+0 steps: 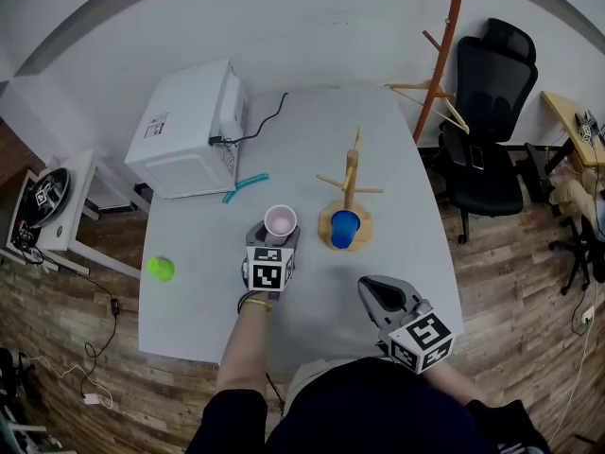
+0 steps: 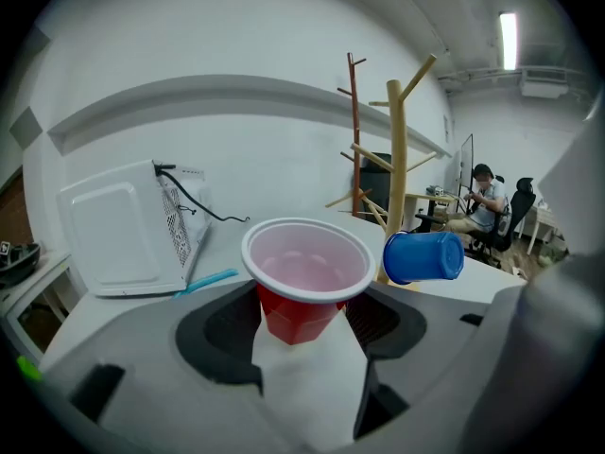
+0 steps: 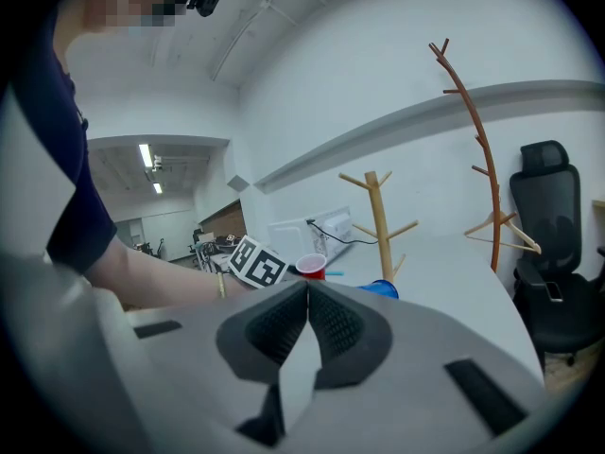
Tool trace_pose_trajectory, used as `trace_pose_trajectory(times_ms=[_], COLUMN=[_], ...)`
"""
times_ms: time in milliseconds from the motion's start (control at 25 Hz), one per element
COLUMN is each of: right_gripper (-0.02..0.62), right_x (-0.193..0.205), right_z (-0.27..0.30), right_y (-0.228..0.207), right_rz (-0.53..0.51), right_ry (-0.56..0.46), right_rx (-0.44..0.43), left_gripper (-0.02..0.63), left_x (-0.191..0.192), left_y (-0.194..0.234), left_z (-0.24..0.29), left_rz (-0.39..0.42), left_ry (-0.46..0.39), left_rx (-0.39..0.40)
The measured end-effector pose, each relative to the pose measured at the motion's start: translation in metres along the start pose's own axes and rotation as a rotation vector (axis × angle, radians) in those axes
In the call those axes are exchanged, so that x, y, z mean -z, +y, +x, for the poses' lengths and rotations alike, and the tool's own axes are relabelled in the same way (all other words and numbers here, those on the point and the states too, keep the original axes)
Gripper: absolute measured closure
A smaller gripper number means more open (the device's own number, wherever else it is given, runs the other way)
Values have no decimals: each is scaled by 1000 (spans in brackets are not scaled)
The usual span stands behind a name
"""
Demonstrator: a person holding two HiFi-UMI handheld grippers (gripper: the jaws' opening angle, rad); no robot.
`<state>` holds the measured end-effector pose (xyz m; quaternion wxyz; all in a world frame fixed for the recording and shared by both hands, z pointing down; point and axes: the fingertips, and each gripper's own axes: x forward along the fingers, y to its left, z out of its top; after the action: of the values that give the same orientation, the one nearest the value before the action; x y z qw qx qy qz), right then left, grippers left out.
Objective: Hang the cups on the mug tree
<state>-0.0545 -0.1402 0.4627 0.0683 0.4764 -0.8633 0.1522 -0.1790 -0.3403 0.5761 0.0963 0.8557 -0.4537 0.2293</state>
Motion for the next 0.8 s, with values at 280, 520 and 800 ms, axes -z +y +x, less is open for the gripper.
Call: trace_pose_trajectory(times_ms=[280, 520, 800], right_gripper=[566, 566, 566], right_x=[-2, -3, -3], right_z=[-7, -14, -23], right_y=[-2, -5, -9], right_rz=[2, 3, 38], right_ry=[-13, -21, -36], right_rx=[6, 15, 19], left_gripper=[313, 314, 316], left_x=[-22, -48, -73], left_y=[-4, -10, -18], left_z=[5, 10, 19], left_rz=[129, 316, 505], left_ry=[16, 29, 48], left_rx=[6, 11, 3])
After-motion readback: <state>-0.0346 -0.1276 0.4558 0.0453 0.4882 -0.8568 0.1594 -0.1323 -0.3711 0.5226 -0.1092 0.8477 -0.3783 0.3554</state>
